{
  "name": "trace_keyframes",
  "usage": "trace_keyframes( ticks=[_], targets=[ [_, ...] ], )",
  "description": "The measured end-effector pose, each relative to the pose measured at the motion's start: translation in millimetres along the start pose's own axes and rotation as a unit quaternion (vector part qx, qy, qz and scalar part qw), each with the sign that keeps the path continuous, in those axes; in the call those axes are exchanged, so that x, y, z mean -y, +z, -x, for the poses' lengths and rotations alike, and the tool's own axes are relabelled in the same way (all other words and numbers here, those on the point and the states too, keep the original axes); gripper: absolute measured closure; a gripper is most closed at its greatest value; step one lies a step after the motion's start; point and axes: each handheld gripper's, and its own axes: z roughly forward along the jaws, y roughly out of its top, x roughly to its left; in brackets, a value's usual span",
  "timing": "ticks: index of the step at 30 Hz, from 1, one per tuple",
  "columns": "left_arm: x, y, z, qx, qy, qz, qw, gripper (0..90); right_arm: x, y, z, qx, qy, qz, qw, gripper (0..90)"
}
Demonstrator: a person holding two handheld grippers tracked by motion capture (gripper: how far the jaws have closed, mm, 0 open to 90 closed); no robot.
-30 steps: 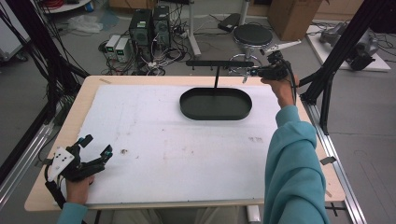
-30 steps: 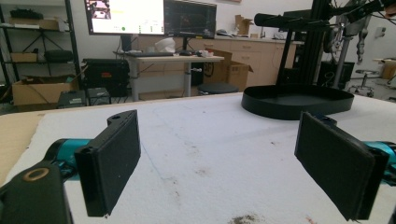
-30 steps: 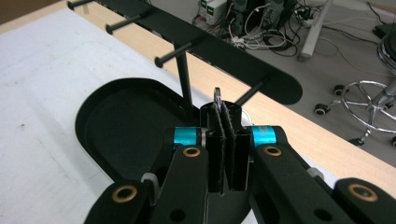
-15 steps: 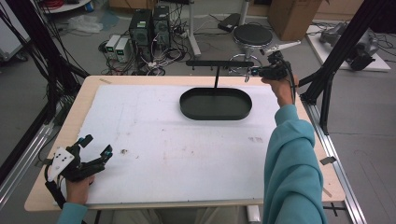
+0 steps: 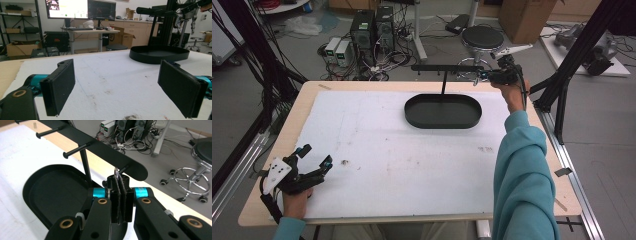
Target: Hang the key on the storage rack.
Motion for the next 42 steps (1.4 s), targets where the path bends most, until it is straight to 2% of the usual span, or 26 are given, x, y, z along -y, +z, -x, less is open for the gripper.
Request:
trace_keyframes(
  ticks=[5, 8, 9, 11, 12, 13, 14, 15, 16, 18, 19, 21, 22, 23, 24, 27, 28, 29, 30, 31, 34, 37, 40, 42],
  targets=[
    [0.0, 0.0, -0.2, 0.000, -0.001, 0.000, 1.0000, 14.7, 0.3, 1.5, -0.7, 0.009, -0.007, -0.005, 0.9999, 86.1],
    [0.1, 0.1, -0.1, -0.001, 0.000, 0.000, 1.0000, 14.7, 0.0, -1.2, -0.1, 0.025, 0.000, 0.009, 0.9997, 78.9],
    [0.0, 0.1, -0.1, 0.000, -0.001, 0.000, 1.0000, 14.7, 0.3, -2.3, 1.1, 0.022, 0.006, 0.015, 0.9996, 77.8],
    [0.0, 0.0, 0.0, 0.000, 0.000, 0.000, 1.0000, 14.7, 0.9, -3.3, 1.5, 0.030, 0.010, 0.012, 0.9994, 69.8],
    [0.0, 0.0, 0.0, 0.000, 0.000, 0.000, 1.0000, 14.7, 0.9, -3.3, 1.5, 0.030, 0.010, 0.012, 0.9994, 69.8],
    [0.0, 0.1, 0.1, 0.000, 0.000, 0.000, 1.0000, 14.7, 2.3, -4.8, 3.2, 0.038, 0.028, 0.017, 0.9987, 58.5],
    [0.0, 0.0, 0.1, 0.000, 0.001, 0.000, 1.0000, 14.7, 3.1, -6.0, 3.8, 0.041, 0.039, 0.025, 0.9981, 52.0],
    [0.0, 0.1, 0.2, 0.000, 0.001, 0.000, 1.0000, 14.7, 3.2, -7.4, 3.5, 0.048, 0.053, 0.032, 0.9969, 41.8],
    [0.1, 0.1, 0.3, 0.000, 0.001, 0.000, 1.0000, 14.7, 3.3, -8.6, 3.3, 0.052, 0.059, 0.037, 0.9962, 32.6],
    [0.1, 0.1, 0.5, 0.000, 0.001, 0.001, 1.0000, 14.7, 3.3, -11.1, 1.6, 0.037, 0.084, 0.060, 0.9940, 14.8],
    [0.1, 0.1, 0.5, 0.000, 0.001, 0.001, 1.0000, 14.7, 3.2, -12.2, 0.2, 0.024, 0.090, 0.069, 0.9933, 9.7],
    [0.0, 0.1, 0.5, 0.000, 0.002, 0.001, 1.0000, 14.7, 4.3, -17.7, -3.4, -0.002, 0.093, 0.091, 0.9915, 6.6],
    [0.0, 0.1, 0.5, 0.000, 0.002, 0.001, 1.0000, 14.7, 4.3, -19.6, -5.3, -0.012, 0.100, 0.097, 0.9901, 1.0],
    [0.1, 0.0, 0.4, 0.001, 0.002, 0.000, 1.0000, 14.7, 4.2, -22.6, -7.8, -0.018, 0.113, 0.100, 0.9884, 0.5],
    [0.0, 0.0, 0.5, 0.000, 0.002, 0.000, 1.0000, 14.7, 4.0, -25.8, -10.6, -0.027, 0.112, 0.105, 0.9878, 0.5],
    [0.0, 0.1, 0.5, 0.001, 0.002, 0.000, 1.0000, 14.7, 6.7, -36.2, -24.0, -0.031, 0.078, 0.131, 0.9878, 0.5],
    [0.1, 0.2, 0.7, -0.001, 0.002, 0.000, 1.0000, 14.7, 8.6, -38.1, -26.8, -0.038, 0.076, 0.132, 0.9876, 0.5],
    [0.1, 0.3, 0.7, 0.000, 0.002, 0.000, 1.0000, 14.7, 11.2, -40.4, -30.5, -0.048, 0.071, 0.119, 0.9891, 0.5],
    [0.1, 0.3, 0.8, -0.001, 0.002, 0.000, 1.0000, 14.7, 13.8, -42.6, -34.6, -0.047, 0.060, 0.115, 0.9905, 0.5],
    [0.1, 0.2, 0.7, 0.000, 0.002, 0.000, 1.0000, 14.7, 18.1, -45.8, -39.6, -0.046, 0.046, 0.125, 0.9900, 0.5],
    [0.1, 0.3, 0.8, -0.001, 0.002, 0.000, 1.0000, 14.7, 32.0, -54.4, -51.4, -0.059, 0.039, 0.132, 0.9887, 0.5],
    [0.1, 0.2, 0.7, -0.001, 0.002, 0.000, 1.0000, 14.7, 54.8, -64.0, -68.1, -0.064, 0.019, 0.141, 0.9878, 0.5],
    [0.1, 0.2, 0.5, -0.001, 0.002, 0.000, 1.0000, 14.7, 82.0, -73.3, -85.7, -0.067, 0.004, 0.161, 0.9847, 0.5],
    [0.1, 0.1, 0.4, 0.000, 0.001, 0.000, 1.0000, 14.7, 100.1, -78.6, -96.1, -0.072, 0.005, 0.174, 0.9821, 0.5]
  ],
)
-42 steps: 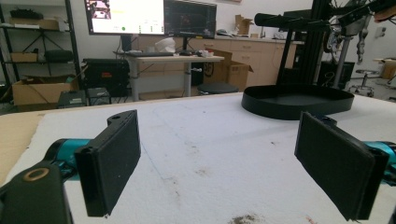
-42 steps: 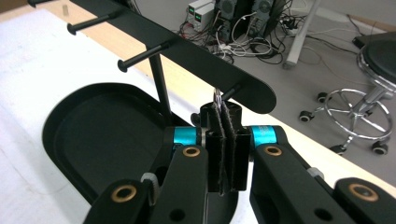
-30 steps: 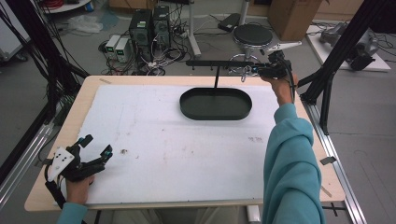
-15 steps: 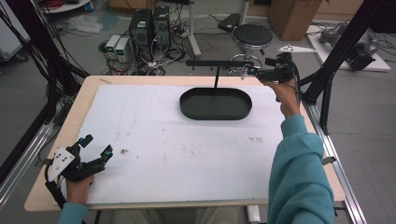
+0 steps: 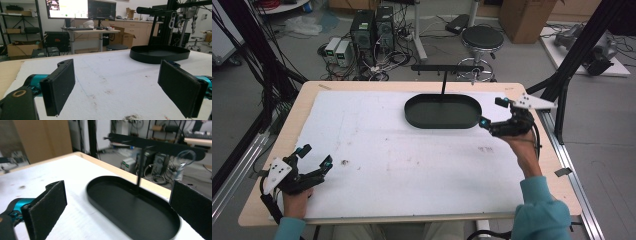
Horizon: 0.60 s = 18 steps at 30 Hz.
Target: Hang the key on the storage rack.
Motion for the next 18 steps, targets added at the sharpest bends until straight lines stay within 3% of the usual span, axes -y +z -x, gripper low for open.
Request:
trace_keyframes(
  ticks=[5, 8, 10, 14, 15, 18],
  targets=[
    [0.1, 0.0, 0.7, 0.000, 0.003, 0.000, 1.0000, 14.7, 38.8, -19.5, -22.5, 0.011, -0.007, 0.032, 0.9994, 0.5],
    [0.1, 0.1, 0.9, 0.000, 0.004, 0.000, 1.0000, 14.7, 63.7, -30.1, -33.2, 0.036, -0.009, 0.046, 0.9982, 0.5],
    [0.1, 0.0, 0.9, 0.000, 0.004, 0.000, 1.0000, 14.7, 79.3, -34.9, -37.1, 0.042, 0.000, 0.059, 0.9974, 0.5],
    [0.1, -0.1, 1.0, 0.000, 0.004, 0.001, 1.0000, 14.7, 102.3, -39.1, -44.0, 0.059, -0.013, 0.056, 0.9966, 0.5],
    [0.1, -0.1, 1.2, 0.000, 0.005, 0.001, 1.0000, 14.7, 107.2, -39.5, -45.0, 0.068, -0.024, 0.061, 0.9955, 0.5],
    [0.1, -0.2, 1.4, -0.001, 0.007, 0.000, 1.0000, 14.7, 118.6, -39.6, -47.1, 0.074, -0.022, 0.078, 0.9940, 0.5]
  ],
)
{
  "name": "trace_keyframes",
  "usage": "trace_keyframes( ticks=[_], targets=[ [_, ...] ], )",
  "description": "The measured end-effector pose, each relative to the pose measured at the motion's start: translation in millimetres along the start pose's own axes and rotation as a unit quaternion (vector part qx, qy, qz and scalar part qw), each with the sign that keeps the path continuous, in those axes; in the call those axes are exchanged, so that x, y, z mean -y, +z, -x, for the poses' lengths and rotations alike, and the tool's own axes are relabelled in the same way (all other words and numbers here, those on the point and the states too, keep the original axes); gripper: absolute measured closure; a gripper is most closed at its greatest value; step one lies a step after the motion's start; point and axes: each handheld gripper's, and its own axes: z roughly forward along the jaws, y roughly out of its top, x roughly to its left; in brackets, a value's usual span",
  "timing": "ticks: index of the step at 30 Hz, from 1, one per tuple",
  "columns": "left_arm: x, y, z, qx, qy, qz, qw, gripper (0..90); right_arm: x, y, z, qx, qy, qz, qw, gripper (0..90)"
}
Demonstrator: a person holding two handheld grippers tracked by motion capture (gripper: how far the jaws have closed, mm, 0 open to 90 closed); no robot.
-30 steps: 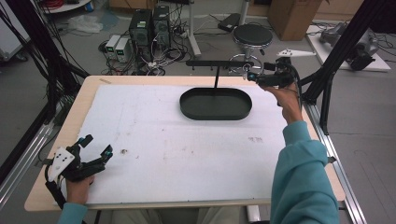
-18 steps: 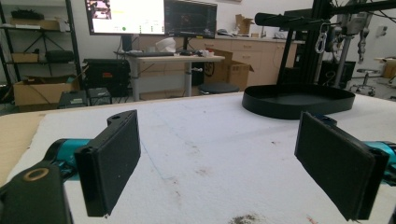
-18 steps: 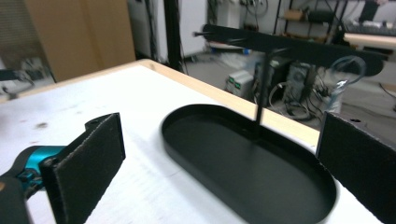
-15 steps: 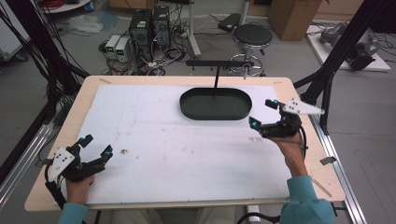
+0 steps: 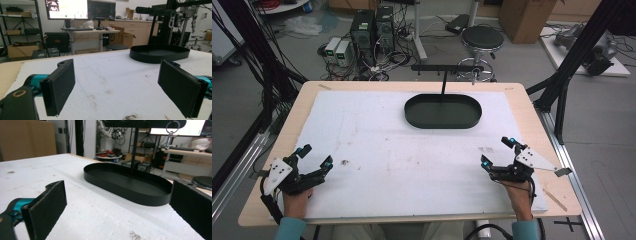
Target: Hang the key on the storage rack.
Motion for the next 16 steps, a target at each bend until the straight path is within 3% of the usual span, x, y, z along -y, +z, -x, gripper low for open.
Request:
trace_keyframes(
  ticks=[5, 8, 16],
  targets=[
    [-0.1, -0.1, 0.0, 0.000, 0.001, -0.001, 1.0000, 14.7, 11.3, -0.1, -0.9, 0.012, 0.006, 0.007, 0.9999, 0.5],
    [0.0, -0.1, 0.3, 0.000, 0.002, 0.000, 1.0000, 14.7, 19.9, 2.6, -0.4, 0.014, 0.010, -0.008, 0.9998, 0.5],
    [0.2, -0.7, 0.9, 0.000, 0.004, 0.003, 1.0000, 14.7, 21.7, 1.7, -3.0, 0.019, -0.003, -0.002, 0.9998, 0.6]
  ],
)
